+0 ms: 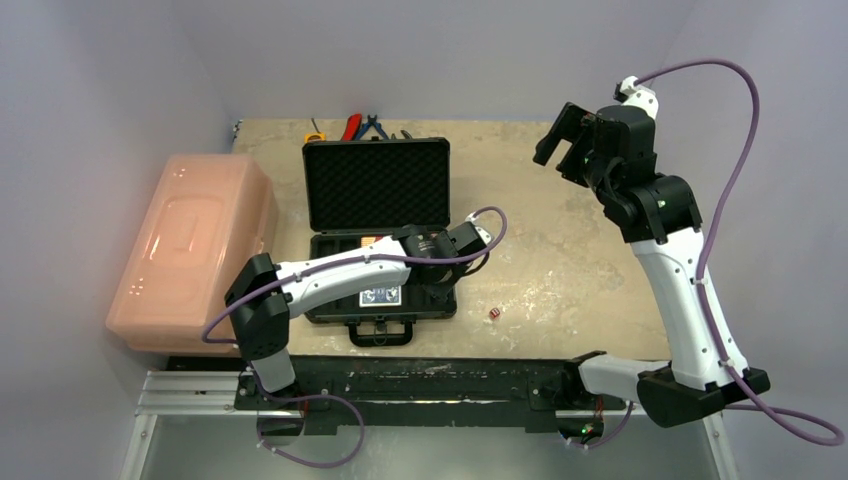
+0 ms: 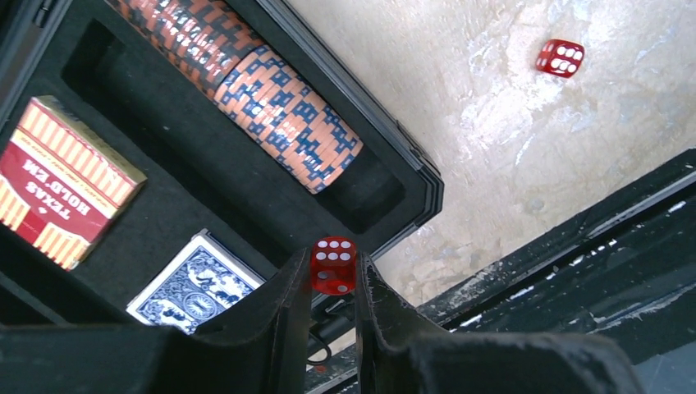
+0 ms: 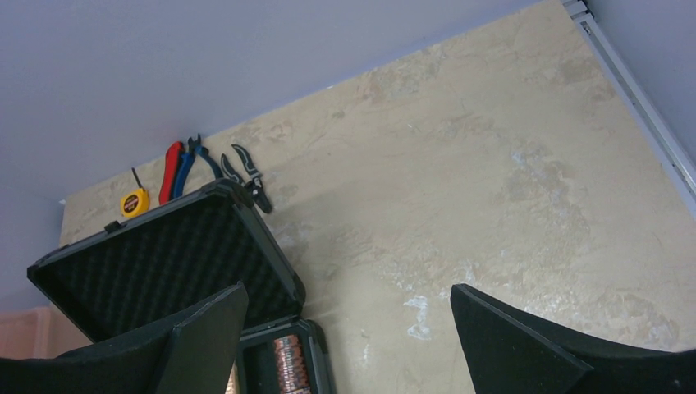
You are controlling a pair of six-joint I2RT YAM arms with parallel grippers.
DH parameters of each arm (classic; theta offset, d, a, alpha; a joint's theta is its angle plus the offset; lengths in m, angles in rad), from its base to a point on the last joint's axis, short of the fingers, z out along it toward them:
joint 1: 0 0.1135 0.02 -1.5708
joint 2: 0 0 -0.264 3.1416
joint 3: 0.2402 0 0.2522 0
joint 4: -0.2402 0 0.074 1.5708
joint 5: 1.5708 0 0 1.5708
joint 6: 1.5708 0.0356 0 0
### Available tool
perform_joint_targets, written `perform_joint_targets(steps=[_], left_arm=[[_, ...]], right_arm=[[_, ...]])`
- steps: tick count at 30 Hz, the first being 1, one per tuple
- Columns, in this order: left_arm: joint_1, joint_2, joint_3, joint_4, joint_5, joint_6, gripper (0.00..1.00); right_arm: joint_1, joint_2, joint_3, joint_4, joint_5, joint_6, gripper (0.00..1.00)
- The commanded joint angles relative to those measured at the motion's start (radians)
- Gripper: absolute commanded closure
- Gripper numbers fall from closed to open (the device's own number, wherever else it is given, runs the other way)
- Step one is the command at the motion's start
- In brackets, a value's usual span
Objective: Pack up texas hold em set
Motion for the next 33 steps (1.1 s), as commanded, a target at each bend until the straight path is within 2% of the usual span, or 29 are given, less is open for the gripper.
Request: perform_joint_targets(steps=[1,15,31,33], left_arm=[[0.000,-0.002,-0.008,0.037,0.057,-0.041,1.00],[0.039,0.043,-0.045,0.072,0.115,-0.073,1.00],[0.040,0.063,-0.080,0.103,0.117,-0.079,1.00],[0.041,0.063,-0.083,0.105,0.117,-0.078,0.95]], right_arm=[[-0.002,-0.024,-0.002,0.031,-0.004,0.009,0.01],[-0.002,-0.023,-0.012,0.031,-0.003,0.011,0.01],[-0.002,-0.008,0.002,0.019,-0.007,0.011,0.01],[-0.002,-0.005,0.006,0.016,-0.007,0.011,0.01]])
